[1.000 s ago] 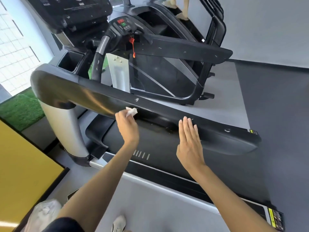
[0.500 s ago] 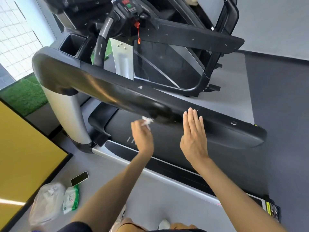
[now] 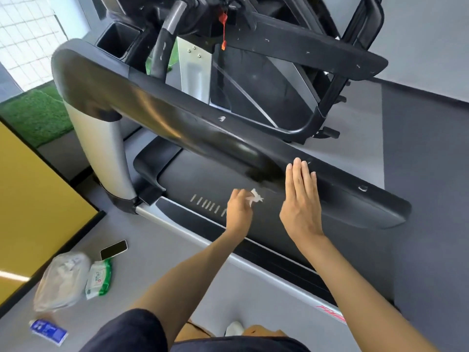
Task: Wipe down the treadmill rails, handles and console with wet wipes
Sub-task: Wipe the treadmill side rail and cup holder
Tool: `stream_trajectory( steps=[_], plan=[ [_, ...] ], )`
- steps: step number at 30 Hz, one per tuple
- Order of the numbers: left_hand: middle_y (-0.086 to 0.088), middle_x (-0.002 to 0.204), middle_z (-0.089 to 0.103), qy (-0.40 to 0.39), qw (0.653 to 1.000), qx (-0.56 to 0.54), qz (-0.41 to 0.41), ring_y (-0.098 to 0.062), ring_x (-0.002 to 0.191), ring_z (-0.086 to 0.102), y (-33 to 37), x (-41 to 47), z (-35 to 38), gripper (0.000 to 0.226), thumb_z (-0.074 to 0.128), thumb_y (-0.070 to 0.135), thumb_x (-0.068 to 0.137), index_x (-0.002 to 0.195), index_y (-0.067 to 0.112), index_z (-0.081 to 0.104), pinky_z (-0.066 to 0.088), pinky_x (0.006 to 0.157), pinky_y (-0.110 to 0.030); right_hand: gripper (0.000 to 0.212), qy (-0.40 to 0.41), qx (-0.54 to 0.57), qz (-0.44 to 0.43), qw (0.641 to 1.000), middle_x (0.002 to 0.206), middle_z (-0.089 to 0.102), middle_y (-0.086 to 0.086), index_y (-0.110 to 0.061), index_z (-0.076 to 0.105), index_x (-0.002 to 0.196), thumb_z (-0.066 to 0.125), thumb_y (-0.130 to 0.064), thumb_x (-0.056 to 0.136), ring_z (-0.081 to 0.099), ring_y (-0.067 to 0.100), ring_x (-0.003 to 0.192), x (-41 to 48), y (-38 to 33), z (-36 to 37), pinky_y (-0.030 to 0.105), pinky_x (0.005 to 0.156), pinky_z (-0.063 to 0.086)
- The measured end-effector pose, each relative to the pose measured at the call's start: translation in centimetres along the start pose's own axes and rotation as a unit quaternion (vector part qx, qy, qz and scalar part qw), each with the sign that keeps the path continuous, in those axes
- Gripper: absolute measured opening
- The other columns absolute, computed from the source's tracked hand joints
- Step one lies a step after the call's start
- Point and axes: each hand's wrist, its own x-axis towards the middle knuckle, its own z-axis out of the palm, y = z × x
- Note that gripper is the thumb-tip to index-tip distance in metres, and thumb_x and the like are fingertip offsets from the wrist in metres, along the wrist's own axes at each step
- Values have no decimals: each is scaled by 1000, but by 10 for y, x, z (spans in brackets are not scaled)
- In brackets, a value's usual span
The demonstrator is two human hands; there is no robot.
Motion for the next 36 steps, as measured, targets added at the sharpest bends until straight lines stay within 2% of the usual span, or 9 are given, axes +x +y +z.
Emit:
stream_trajectory(
  steps=[5,9,13,16,19,22,27,32,36],
  plan=[
    [-6,94,57,199,906,-266,-263,-20,84,52,10,67,-58,7,43,8,92,92,13,48,42,75,-28,64,-9,-23,-2,1000,150,28,28,9,24,145,-2,3,87,23,42,140,0,-1,1,51,116,21],
    [6,43,49,194,790,-458,-359,-17,63,43,33,83,-58,19,50,0,87,73,11,47,41,63,-24,62,-29,-37,0,999,152,21,29,10,16,146,4,1,86,17,43,142,1,-4,-4,52,116,20],
    [13,43,56,98,837,-437,-314,-25,84,59,49,34,-18,32,51,-4,81,63,22,56,48,91,-40,62,-35,-40,-1,999,152,20,30,10,14,146,1,-1,87,18,45,141,2,-5,-3,52,114,20],
    [5,65,67,-18,868,-424,-259,-19,78,63,57,-4,5,34,53,-10,80,66,18,65,52,88,-40,60,-34,-33,-8,999,151,22,30,10,16,145,-3,-6,90,20,45,141,2,-3,-3,53,114,20],
    [-5,77,70,-87,843,-464,-258,-18,77,67,52,-14,-9,26,52,-16,83,79,6,65,59,75,-32,67,-23,-27,-7,999,150,27,30,10,22,144,-14,-10,92,25,44,139,1,-2,-2,52,113,22],
    [-4,75,67,26,803,-494,-332,-22,76,63,23,20,-47,27,49,-15,85,77,8,61,57,63,-29,64,-15,-18,-9,1000,150,27,29,10,23,144,-5,-3,88,24,43,140,0,-2,-1,53,113,26],
    [1,59,63,175,761,-545,-306,-18,76,59,23,76,-89,23,55,-11,82,69,7,60,53,74,-27,65,-18,-6,-5,1000,151,26,27,9,24,145,13,2,81,23,42,141,1,0,-4,51,115,22],
    [6,44,55,123,832,-457,-289,-12,65,55,53,47,-61,32,48,-15,75,61,11,59,38,73,-26,67,-24,-13,-12,1000,154,21,25,7,18,147,15,3,80,17,39,144,-2,3,-6,48,117,17],
    [-6,67,65,-90,895,-384,-207,-20,68,60,53,5,-26,39,49,-19,76,63,14,67,51,77,-36,66,-8,-1,4,1000,154,20,24,5,16,147,20,6,82,16,38,144,-2,0,-1,48,118,15]
  ],
)
